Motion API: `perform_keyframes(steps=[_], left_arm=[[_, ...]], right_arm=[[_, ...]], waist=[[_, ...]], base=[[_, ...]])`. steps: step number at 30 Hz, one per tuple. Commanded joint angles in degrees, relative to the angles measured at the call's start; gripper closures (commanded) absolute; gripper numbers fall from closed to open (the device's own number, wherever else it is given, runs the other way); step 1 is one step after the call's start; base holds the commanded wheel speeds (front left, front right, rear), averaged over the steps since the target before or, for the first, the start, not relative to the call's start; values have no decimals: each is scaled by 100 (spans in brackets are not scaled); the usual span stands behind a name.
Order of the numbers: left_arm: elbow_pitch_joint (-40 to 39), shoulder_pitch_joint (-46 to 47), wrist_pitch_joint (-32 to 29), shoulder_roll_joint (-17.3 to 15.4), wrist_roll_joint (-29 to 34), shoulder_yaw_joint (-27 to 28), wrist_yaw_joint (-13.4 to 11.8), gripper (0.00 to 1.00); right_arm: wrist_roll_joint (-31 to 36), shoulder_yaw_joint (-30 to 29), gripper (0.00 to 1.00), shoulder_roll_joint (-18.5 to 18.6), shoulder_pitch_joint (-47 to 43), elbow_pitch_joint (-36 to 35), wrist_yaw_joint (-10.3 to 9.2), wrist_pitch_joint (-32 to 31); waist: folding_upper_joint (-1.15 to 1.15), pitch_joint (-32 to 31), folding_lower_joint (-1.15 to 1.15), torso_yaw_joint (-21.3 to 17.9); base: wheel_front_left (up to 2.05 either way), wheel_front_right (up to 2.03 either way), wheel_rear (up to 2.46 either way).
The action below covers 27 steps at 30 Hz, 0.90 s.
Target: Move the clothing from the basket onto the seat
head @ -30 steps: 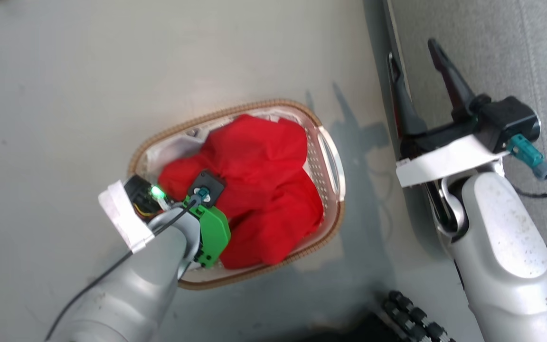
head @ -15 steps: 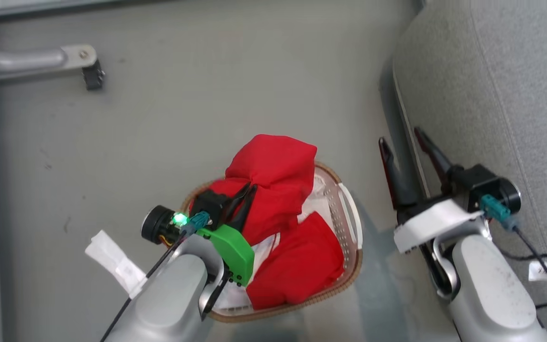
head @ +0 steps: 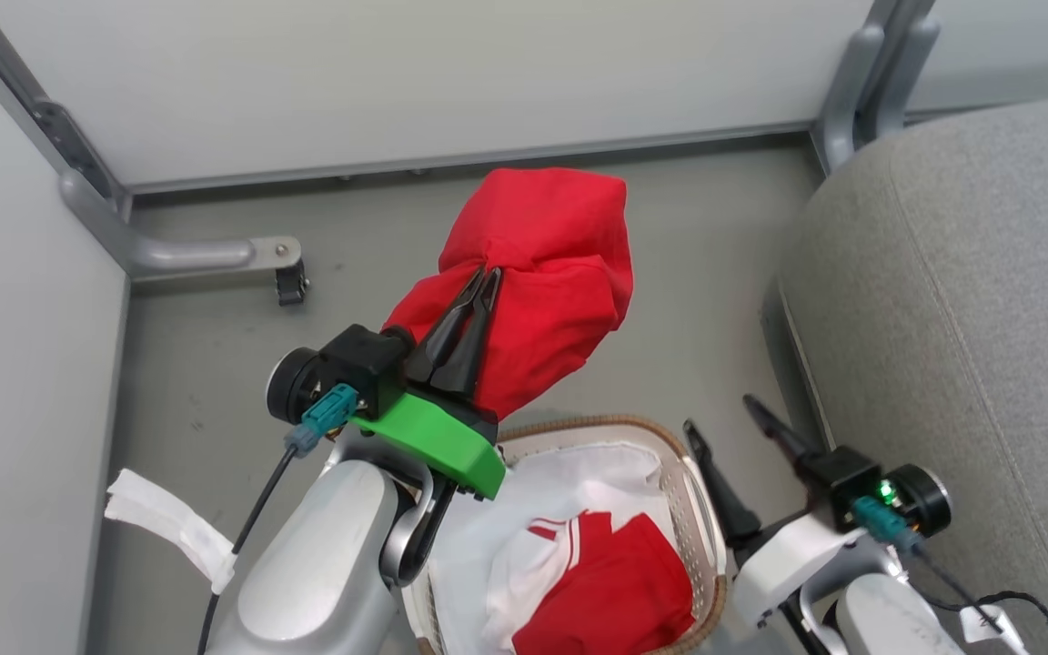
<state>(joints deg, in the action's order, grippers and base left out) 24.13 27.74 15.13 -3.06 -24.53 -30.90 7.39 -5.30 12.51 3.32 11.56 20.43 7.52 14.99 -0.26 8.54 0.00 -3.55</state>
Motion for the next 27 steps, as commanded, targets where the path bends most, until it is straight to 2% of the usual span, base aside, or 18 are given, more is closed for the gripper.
perform_keyframes(steps=[1,10,17,18,19,20,26,27], left_arm=[[-146,-124,3,2,-48,63,17,100],[-679,-314,2,5,-414,-185,17,100],[-693,-355,3,7,-701,-622,18,100],[-692,-355,2,6,-753,-679,17,100],[-684,-363,2,6,-828,-746,17,100],[-673,-361,2,8,-885,-788,17,100],[-626,-397,2,8,-949,-922,-64,100],[-603,-435,1,8,-943,-907,-72,82]], right_arm=[[91,195,0,102,-91,-6,-5,28],[363,1276,0,326,541,-373,-6,28],[499,1711,0,172,1294,-148,-5,28],[464,1744,16,142,1337,-42,-6,28],[410,1749,87,112,1398,60,-6,28],[357,1743,100,85,1432,138,-6,28],[-91,1544,100,-11,1323,107,-6,28],[-165,1487,100,-14,1241,77,-6,28]], waist=[[26,-443,0,194],[26,-673,0,367],[26,-709,0,637],[26,-705,0,672],[26,-706,0,708],[26,-708,0,743],[26,-720,0,768],[26,-717,0,704]], base=[[0,0,0],[0,0,0],[0,0,0],[0,0,0],[0,0,0],[0,0,0],[0,0,0],[0,0,0]])
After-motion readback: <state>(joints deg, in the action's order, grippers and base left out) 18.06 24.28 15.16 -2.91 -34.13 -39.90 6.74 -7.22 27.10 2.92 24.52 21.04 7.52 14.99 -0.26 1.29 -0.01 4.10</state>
